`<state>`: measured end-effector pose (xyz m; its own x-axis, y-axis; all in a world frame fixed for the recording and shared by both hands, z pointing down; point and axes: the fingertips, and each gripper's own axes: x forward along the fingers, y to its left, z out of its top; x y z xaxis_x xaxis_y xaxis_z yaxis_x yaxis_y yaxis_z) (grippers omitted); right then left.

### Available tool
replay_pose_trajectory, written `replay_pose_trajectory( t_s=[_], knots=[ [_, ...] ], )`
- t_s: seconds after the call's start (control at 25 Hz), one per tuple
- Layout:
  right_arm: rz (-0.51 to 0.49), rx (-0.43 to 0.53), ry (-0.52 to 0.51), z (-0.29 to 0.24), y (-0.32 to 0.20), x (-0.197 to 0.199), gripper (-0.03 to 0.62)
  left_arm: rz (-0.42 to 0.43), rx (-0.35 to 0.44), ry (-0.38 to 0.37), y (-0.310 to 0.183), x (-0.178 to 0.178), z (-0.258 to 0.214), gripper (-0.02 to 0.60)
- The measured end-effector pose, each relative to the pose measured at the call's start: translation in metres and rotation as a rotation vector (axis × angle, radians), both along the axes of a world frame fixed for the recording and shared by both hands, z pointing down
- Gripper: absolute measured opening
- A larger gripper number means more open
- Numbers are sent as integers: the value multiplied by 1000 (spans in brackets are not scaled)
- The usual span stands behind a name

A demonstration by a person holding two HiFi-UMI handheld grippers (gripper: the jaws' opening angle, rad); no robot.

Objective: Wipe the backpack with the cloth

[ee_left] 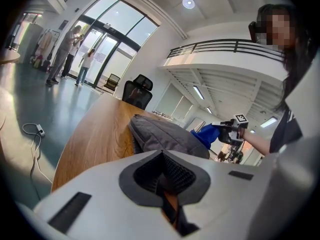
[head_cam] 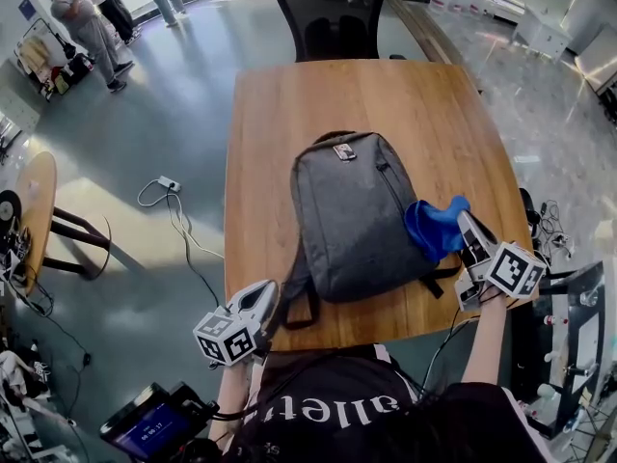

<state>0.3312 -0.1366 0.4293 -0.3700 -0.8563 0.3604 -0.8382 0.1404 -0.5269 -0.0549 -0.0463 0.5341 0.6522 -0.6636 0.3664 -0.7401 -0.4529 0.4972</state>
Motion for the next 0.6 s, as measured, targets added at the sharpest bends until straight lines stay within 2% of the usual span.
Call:
replay_pose_trajectory(
  t_s=[0.2, 0.4, 0.52, 0.6],
  knots=[
    [-156, 141, -31, -62, -16, -65, 31, 0, 1, 5, -2, 1, -2, 0],
    [-373, 240, -103, -109, -24, -161, 31, -2, 4, 10, -4, 2, -2, 0],
    [-471, 249, -127, -113, -27, -210, 31, -7, 9, 16, -6, 1, -3, 0],
    [-507, 218, -138, -101, -32, -233, 31, -16, 7, 17, -5, -3, -2, 0]
  ],
)
